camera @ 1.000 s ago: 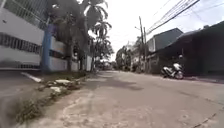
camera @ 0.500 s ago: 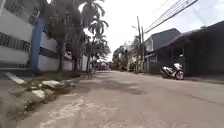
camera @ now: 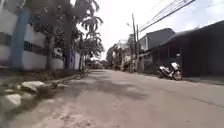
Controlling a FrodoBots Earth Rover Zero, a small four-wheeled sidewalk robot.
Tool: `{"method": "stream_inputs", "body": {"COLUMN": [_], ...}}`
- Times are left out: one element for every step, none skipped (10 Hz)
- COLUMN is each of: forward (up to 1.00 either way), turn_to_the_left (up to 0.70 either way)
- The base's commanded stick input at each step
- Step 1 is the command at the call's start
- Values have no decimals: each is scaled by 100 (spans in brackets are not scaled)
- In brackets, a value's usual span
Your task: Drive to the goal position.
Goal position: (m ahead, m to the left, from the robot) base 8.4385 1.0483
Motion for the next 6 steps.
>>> {"method": "stream_inputs", "body": {"forward": [85,85,85,85,85,85], "turn_to_the_left": [0,0,0,0,-4,-17]}}
